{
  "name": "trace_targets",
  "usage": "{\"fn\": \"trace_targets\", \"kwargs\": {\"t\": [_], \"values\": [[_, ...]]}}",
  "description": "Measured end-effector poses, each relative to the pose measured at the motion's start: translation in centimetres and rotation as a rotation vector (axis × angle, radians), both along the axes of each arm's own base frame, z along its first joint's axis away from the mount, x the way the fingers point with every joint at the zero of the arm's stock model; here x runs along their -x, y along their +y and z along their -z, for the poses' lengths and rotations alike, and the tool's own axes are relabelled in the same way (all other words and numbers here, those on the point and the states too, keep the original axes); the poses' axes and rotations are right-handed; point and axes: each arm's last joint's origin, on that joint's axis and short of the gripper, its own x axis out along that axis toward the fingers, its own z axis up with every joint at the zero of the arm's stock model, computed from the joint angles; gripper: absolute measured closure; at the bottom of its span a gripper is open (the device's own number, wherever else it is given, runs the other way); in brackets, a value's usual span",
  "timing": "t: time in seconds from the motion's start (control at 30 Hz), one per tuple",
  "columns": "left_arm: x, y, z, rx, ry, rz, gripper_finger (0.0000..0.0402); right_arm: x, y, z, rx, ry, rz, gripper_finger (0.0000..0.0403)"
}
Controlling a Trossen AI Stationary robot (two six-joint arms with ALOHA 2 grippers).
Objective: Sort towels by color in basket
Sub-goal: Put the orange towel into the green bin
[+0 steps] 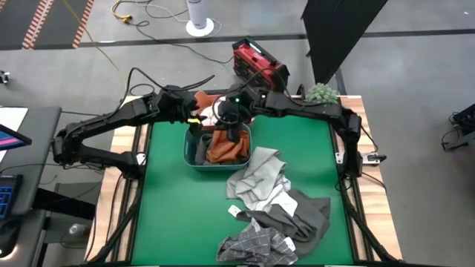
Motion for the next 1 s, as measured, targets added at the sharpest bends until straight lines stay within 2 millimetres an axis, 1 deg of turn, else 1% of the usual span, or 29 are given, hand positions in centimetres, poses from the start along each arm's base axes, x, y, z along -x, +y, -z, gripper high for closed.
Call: {"fn": "trace_targets", "kwargs": {"t": [0.17, 0.33, 0.4, 0.57, 0.8, 1.0], "values": [[0.14, 0.17, 0.02, -0.047, 0.032, -0.046, 0.0168, 0.2, -0.94, -0.14, -0.001, -0.013, 0.028, 0.0284], [0.1, 0.1, 0.07, 0.036, -0.026, -0.116, 0.0168, 0.27, -1.17, -0.14, -0.124, -0.004, 0.116, 0.0284], [0.09, 0.09, 0.07, 0.035, -0.025, -0.113, 0.0168, 0.24, -1.18, -0.19, -0.158, -0.006, 0.139, 0.0284], [0.14, 0.26, 0.01, 0.007, -0.013, -0.098, 0.0168, 0.2, -1.08, -0.21, -0.161, -0.009, 0.138, 0.0284], [0.18, 0.28, 0.06, 0.038, -0.029, -0.118, 0.0168, 0.05, -0.5, -0.17, -0.174, -0.002, 0.143, 0.0284], [0.12, 0.18, 0.08, 0.059, -0.034, -0.083, 0.0168, -0.05, -0.22, -0.15, -0.162, 0.002, 0.168, 0.0284]]}}
